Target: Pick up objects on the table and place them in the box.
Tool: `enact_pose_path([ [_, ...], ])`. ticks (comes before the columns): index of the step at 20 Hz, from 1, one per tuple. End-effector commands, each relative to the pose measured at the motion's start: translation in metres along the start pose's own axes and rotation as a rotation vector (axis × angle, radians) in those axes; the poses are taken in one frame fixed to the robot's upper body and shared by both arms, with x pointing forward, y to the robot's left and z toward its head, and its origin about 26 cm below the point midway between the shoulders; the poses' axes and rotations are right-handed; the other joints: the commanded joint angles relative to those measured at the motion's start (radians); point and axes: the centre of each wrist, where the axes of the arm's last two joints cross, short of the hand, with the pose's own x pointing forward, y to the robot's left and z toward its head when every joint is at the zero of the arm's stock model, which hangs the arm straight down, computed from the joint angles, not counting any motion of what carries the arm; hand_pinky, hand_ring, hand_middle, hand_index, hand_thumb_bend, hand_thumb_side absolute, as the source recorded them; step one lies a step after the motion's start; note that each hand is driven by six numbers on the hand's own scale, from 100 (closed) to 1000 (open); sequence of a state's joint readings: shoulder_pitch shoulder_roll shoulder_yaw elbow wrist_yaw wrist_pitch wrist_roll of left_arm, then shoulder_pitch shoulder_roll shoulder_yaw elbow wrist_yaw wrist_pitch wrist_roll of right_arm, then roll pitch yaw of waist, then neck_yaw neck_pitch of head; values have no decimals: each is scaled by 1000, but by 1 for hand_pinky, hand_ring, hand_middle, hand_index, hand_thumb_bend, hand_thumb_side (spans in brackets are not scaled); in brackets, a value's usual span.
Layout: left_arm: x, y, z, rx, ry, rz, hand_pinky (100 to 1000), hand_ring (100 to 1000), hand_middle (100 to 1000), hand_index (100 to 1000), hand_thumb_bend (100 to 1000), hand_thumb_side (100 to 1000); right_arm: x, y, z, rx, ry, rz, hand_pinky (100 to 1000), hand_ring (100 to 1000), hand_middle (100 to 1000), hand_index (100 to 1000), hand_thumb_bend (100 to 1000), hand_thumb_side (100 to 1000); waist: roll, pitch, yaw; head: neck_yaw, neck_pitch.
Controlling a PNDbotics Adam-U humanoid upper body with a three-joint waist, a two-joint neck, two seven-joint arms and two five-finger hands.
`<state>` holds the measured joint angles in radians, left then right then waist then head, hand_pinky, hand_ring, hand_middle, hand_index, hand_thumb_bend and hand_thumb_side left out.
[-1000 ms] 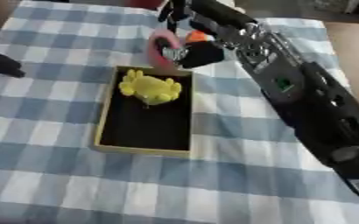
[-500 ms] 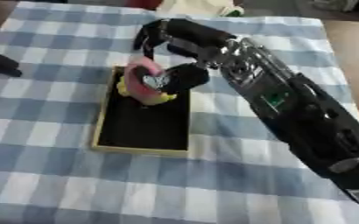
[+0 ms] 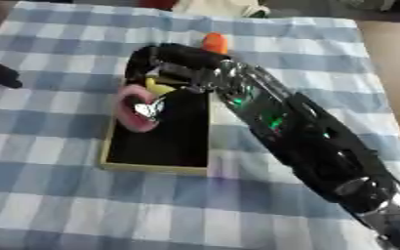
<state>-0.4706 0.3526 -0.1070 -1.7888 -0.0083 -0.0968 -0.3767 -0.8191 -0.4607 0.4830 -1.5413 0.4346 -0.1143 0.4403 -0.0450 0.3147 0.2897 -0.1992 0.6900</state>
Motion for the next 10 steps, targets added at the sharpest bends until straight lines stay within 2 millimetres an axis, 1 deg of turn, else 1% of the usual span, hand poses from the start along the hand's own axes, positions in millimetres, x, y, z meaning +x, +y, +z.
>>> enact_pose_path([
  [1, 5, 5, -3, -3, -16, -20, 934, 734, 698, 990, 140, 981, 0, 0, -9, 7, -11, 8, 863, 757, 759, 505, 100, 572, 8, -14, 2, -7, 0],
  [5, 6, 4, -4, -11, -20, -20, 934, 734, 699, 991, 139, 984, -6, 12, -16, 28, 3, 1, 863, 758, 760, 514, 100, 581, 9, -12, 5, -9, 2],
  [6, 6, 4, -4, -14, -19, -20, 935, 734, 699, 991, 136, 982, -8, 16, -17, 34, 10, -1, 864, 759, 761, 521, 100, 561, 9, -11, 5, -9, 2],
  [7, 5, 4, -4, -16, -18, -20, 935, 735, 699, 992, 139, 986, -10, 19, -18, 43, 16, -1, 864, 761, 765, 536, 100, 584, 9, -11, 4, -9, 2],
  [9, 5, 3, -4, -18, -16, -20, 935, 735, 700, 992, 139, 987, -14, 25, -19, 64, 27, 6, 865, 765, 772, 573, 100, 589, 9, -10, 3, -10, 2],
  [10, 5, 3, -4, -19, -15, -20, 936, 735, 700, 992, 139, 988, -15, 28, -20, 77, 33, 11, 866, 771, 783, 627, 100, 598, 9, -9, 3, -10, 2],
])
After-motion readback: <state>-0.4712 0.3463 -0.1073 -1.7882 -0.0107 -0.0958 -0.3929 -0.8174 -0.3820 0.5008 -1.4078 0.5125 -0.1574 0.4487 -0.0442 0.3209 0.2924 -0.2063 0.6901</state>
